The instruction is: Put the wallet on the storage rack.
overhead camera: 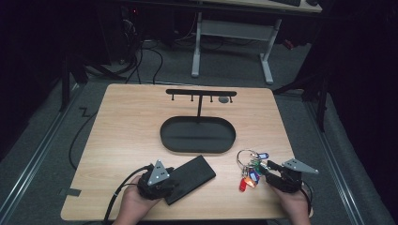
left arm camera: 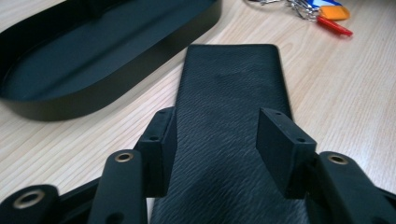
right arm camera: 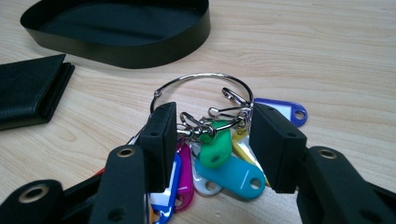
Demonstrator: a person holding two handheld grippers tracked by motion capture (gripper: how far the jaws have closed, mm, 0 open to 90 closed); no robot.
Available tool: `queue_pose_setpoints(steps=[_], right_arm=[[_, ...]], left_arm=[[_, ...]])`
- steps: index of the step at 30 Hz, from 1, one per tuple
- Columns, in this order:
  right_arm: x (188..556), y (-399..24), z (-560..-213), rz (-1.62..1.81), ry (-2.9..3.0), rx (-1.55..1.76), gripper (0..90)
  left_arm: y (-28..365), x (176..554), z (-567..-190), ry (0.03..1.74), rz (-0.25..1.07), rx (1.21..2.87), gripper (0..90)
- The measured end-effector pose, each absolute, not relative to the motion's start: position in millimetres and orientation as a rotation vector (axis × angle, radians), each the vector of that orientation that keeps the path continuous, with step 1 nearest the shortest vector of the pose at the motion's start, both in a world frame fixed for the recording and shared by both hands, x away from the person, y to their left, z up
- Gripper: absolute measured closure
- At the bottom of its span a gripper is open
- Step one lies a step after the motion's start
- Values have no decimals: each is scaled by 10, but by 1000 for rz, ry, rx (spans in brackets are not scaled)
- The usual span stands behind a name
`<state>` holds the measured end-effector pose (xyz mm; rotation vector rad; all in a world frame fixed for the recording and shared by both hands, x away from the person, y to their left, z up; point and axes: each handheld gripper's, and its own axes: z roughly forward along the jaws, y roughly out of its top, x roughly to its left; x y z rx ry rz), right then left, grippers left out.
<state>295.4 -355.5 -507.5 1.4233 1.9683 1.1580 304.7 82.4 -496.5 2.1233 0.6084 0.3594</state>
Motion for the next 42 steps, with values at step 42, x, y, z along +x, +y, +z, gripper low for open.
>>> queue_pose_setpoints(steps=[42], right_arm=[[2978, -3504, -5103, 1160, 2000, 1432, 516]], left_arm=[[409, 2724, -5281, 354, 627, 2279, 648]])
